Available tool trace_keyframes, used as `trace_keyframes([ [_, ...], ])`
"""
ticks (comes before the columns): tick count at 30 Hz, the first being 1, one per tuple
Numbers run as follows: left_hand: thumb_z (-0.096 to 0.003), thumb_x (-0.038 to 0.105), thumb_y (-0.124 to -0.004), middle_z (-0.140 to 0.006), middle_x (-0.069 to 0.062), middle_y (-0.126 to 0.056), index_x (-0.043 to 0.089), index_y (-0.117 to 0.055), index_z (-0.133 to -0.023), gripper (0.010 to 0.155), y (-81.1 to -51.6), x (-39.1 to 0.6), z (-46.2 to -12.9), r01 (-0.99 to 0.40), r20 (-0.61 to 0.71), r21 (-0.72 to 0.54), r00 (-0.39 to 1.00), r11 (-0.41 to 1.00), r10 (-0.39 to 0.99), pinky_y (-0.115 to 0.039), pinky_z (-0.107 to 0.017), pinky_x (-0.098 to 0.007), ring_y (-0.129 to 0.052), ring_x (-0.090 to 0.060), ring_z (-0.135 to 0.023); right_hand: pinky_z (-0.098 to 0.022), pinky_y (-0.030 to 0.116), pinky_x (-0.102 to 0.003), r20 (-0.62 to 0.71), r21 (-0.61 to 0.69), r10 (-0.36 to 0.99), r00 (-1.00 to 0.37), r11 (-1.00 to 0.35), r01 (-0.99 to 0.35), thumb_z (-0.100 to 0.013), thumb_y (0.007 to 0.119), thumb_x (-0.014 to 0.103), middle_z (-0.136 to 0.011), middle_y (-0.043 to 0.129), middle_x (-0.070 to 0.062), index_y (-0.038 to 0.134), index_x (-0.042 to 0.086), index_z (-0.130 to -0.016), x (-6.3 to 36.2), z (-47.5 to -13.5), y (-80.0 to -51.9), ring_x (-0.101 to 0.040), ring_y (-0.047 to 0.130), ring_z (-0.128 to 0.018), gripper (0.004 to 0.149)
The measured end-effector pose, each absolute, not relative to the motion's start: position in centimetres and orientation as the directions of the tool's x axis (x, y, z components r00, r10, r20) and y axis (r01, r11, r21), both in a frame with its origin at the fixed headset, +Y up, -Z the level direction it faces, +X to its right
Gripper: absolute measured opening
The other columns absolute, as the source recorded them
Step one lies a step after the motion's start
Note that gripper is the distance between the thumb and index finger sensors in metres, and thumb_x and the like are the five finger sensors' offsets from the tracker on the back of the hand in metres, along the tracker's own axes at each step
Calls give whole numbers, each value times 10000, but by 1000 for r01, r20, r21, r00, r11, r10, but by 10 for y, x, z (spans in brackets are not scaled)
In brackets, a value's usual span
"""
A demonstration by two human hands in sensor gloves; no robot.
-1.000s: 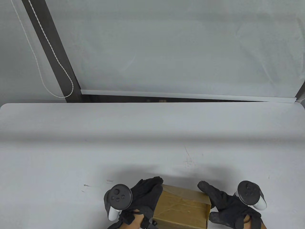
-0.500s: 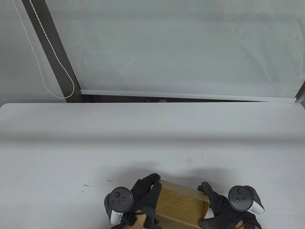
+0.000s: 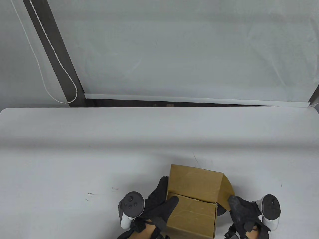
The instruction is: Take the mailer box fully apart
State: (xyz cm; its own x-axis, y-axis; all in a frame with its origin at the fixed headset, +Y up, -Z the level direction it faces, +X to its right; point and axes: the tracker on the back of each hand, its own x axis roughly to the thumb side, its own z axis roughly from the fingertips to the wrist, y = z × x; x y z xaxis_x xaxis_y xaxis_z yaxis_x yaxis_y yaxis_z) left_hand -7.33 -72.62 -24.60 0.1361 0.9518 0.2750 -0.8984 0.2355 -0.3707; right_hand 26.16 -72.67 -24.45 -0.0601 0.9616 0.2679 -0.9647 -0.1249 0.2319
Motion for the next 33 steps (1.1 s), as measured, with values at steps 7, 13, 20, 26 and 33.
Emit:
trace_keyframes([
  [7, -621, 450, -646, -1028, -92, -713, 149, -545, -1043, 528, -743, -88, -258, -926, 92, -377, -42, -4, 995, -321, -686, -738, -593, -416, -980, -490, 721, -651, 85, 214, 996, -18, -36, -976, -503, 698, 627, -677, 968, -341, 870, -15, -809, 281, -256, -745, -436, 982, -357, 731],
  [13, -646, 527, -620, -997, -45, -733, 168, -586, -985, 495, -753, -91, -263, -863, 43, -497, -133, -95, 990, -203, -711, -737, -482, -403, -1047, -690, 426, -692, 12, 753, 967, -253, -175, -635, -518, 633, 701, -1071, 366, -382, 313, 115, -1121, 247, -251, -770, -517, 691, -767, 899],
  [20, -646, 534, -630, -1134, -128, -503, 234, -493, -1055, 526, -744, -90, -263, -845, 124, -535, -92, -11, 988, -140, -690, -753, -362, -444, -1056, -611, 572, -683, 135, 537, 988, -73, -135, -833, -496, 818, 411, -935, 732, -369, 770, 145, -987, 240, -251, -742, -513, 821, -461, 560],
  [26, -550, 539, -764, -1163, -253, -319, 258, -230, -1152, 852, -731, -69, -249, -844, 265, -516, 8, 148, 964, -28, -629, -768, -247, -526, -1025, -501, 708, -587, 444, 202, 872, -207, -323, -925, -454, 871, 351, -754, 927, -305, 950, 105, -830, 255, -245, -704, -371, 903, -335, 456],
  [33, -559, 552, -735, -1179, -200, -64, 307, -68, -1128, 910, -723, -70, -243, -866, 371, -434, 77, 246, 925, 94, -611, -727, -38, -471, -1039, -622, 638, -613, 659, -118, 630, -411, -454, -883, -417, 902, 326, -902, 899, -205, 957, 198, -838, 249, -225, -678, -425, 876, -482, 444],
])
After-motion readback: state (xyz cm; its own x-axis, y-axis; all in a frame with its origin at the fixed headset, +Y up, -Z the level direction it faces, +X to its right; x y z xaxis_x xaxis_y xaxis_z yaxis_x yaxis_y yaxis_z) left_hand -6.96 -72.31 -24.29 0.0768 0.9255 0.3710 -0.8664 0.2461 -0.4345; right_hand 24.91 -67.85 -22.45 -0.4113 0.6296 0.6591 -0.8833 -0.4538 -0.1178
